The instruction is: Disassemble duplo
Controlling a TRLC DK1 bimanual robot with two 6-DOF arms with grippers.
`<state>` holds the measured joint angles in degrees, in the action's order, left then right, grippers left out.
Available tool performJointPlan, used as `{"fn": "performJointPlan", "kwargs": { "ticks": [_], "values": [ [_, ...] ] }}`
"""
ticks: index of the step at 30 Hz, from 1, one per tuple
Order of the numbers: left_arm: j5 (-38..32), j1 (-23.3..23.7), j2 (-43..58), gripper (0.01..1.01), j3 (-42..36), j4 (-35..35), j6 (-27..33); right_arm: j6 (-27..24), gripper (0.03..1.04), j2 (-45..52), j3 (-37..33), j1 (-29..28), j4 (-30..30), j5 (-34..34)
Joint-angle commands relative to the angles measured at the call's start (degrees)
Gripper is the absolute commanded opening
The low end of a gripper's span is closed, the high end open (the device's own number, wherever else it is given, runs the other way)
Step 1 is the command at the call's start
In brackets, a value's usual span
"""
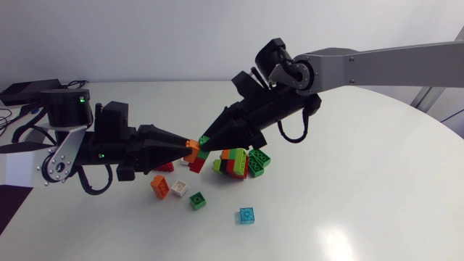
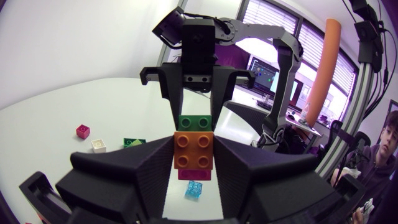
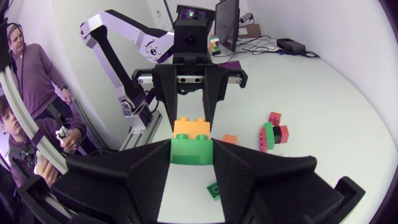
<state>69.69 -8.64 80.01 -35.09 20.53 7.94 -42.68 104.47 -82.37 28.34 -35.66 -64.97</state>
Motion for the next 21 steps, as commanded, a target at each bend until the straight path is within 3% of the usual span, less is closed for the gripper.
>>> {"fn": "performJointPlan", "kwargs": {
  "ticks": [1,5,17,21],
  "values": [
    [1.59,-0.14,0.68,0.195,0.37,0.21,-0.3,-0.83,0.19,1.36,0.19,0.14,0.06,1.16],
    [1.59,0.03,0.41,0.195,0.37,0.21,-0.3,-0.3,0.18,1.62,0.37,0.49,1.91,10.39],
    [1.59,0.65,-0.91,0.195,0.73,0.21,-0.21,3.21,0.18,3.29,-0.6,-0.83,4.37,16.72],
    [1.59,0.82,-0.99,0.195,0.81,0.21,-0.12,4.36,0.18,5.93,-1.3,0.84,4.9,24.89]
  ]
}}
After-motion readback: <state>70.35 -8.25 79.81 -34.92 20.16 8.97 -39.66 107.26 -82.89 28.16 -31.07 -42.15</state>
